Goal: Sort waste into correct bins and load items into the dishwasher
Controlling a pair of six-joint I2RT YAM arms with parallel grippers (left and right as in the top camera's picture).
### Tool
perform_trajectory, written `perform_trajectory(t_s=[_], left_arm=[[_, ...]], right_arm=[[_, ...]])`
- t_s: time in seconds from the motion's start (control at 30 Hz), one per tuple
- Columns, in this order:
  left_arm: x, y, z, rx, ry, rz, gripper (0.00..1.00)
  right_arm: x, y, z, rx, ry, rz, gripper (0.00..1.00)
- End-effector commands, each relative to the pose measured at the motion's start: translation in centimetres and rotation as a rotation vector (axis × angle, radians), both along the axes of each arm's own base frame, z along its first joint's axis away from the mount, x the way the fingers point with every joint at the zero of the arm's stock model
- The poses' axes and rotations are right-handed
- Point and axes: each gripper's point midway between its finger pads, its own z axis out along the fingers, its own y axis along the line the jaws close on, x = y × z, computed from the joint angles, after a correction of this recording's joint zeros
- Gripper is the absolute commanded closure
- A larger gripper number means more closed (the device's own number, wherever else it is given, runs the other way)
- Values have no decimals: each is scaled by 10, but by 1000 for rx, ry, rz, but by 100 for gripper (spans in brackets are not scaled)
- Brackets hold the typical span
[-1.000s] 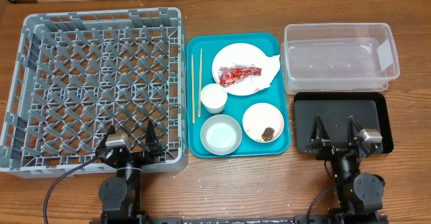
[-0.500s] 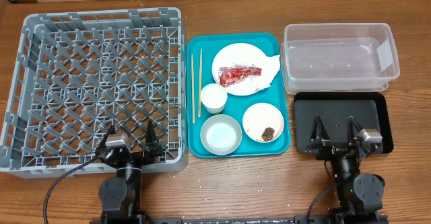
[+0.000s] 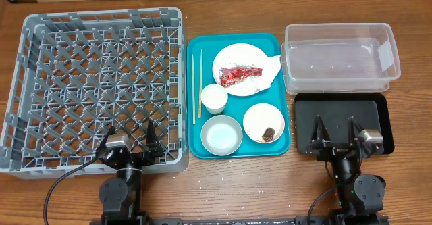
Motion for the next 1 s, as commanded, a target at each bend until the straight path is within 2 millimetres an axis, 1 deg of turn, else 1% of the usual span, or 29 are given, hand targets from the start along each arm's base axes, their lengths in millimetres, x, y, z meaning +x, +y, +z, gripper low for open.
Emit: perform_trajectory(t_s=[0.0,0.13,0.23,0.33,0.4,0.43,0.47,0.53,0.6,0.7,0.83,0.97], left_arm=[[0,2,0,21,-3,6,0],[0,2,0,20,-3,6,0],[0,0,1,-19,-8,-5,0],[1,-10,19,-16,-80,-62,0],[-1,-25,35,41,-119,-152,0],[-5,-33,48,79,-140,-197,0],[-7,-35,55,90,-144,-206,0],[-14,-35,75,92,-139,-207,0],[-24,-35,103,91,-126,-207,0],[-31,-36,132,86,-100,-208,0],[-32,-36,166,78,-52,-214,0],[-24,-41,200,63,-14,-243,0]], right_arm=[[0,-3,-1,-3,-7,-13,0],[0,-3,-1,-3,-7,-13,0],[0,-3,-1,-3,-7,-13,0],[0,-3,-1,-3,-7,-13,0],[0,-3,-1,-3,-7,-13,0],[0,-3,-1,-3,-7,-13,0],[0,-3,-1,-3,-7,-13,0],[0,-2,-1,-3,-7,-13,0],[0,-2,-1,-3,-7,-13,0],[0,-3,-1,-3,-7,-13,0],[0,-3,-1,-3,-7,-13,0],[0,-3,-1,-3,-7,-13,0]])
